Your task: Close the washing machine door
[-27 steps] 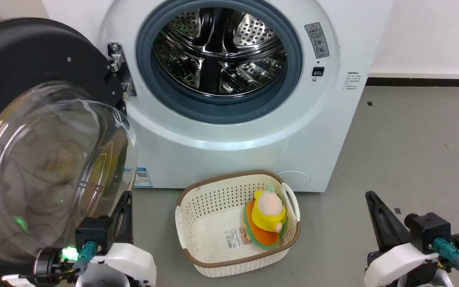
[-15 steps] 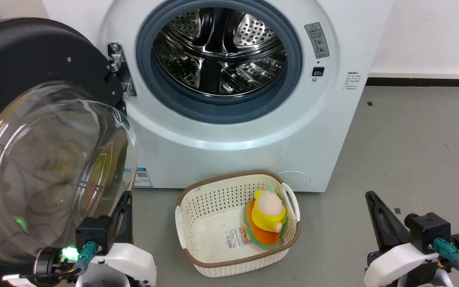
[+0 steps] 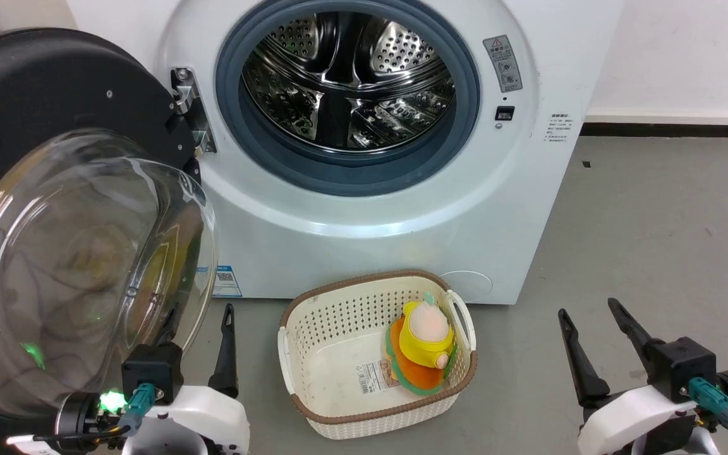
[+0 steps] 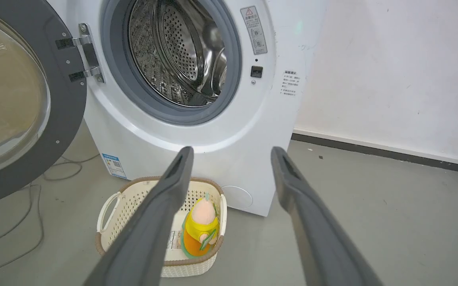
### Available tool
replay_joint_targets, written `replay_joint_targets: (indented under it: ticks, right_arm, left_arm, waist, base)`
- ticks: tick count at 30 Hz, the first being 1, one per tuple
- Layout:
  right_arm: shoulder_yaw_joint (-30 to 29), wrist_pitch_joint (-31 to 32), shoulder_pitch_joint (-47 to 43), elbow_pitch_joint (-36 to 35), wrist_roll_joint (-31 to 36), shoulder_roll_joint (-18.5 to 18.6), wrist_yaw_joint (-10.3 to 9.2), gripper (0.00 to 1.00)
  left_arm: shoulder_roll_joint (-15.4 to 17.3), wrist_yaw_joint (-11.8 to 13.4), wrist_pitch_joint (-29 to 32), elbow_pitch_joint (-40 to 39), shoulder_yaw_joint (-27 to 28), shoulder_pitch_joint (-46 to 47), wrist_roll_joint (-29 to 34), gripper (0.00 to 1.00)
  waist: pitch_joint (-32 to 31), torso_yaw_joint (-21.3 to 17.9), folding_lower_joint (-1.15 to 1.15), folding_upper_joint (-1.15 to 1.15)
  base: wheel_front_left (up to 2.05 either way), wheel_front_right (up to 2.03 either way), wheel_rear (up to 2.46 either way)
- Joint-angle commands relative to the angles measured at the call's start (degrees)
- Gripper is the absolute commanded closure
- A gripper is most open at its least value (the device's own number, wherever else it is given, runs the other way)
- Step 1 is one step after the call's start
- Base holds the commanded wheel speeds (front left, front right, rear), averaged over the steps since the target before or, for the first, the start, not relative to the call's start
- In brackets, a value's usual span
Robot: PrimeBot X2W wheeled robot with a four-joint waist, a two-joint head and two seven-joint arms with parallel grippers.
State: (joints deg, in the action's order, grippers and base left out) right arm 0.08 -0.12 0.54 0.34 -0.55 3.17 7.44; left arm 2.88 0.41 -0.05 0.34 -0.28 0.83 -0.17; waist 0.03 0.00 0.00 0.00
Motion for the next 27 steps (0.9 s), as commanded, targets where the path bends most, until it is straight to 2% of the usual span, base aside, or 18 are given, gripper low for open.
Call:
replay_joint_targets:
  ticks: [1,3,4,5,27]
  right_arm:
    - [-0.4,-0.4,0.0,0.1,-0.3,0.0,0.00,0.00]
    - [-0.6,-0.7,-0.1,0.2,-0.5,0.0,0.00,0.00]
    - [-0.7,-0.8,-0.1,0.2,-0.6,0.0,0.00,0.00]
    - [-0.8,-0.9,-0.1,0.2,-0.7,0.0,0.00,0.00]
    - [-2.5,-3.5,-0.5,0.5,-3.2,-0.1,0.01,0.00]
  left_arm:
    - [0.0,0.5,-0.5,0.2,-0.2,0.1,0.0,0.00]
    - [0.0,0.8,-0.7,0.3,-0.4,0.1,0.0,0.02]
    - [0.0,0.9,-0.8,0.4,-0.5,0.1,0.0,0.66]
    - [0.0,1.1,-1.0,0.4,-0.6,0.1,0.0,1.00]
    - [1.7,3.0,-3.6,-2.8,-0.7,3.1,-0.3,1.00]
  waist:
    - [0.0,0.0,0.00,0.00]
    - [0.0,0.0,0.00,0.00]
    - [0.1,0.0,0.00,0.00]
    - [0.1,0.0,0.00,0.00]
    - [0.4,2.2,0.00,0.00]
  base:
    - [0.00,0.00,0.00]
    - [0.00,0.00,0.00]
    - [0.00,0.00,0.00]
    - [0.00,0.00,0.00]
    - [0.00,0.00,0.00]
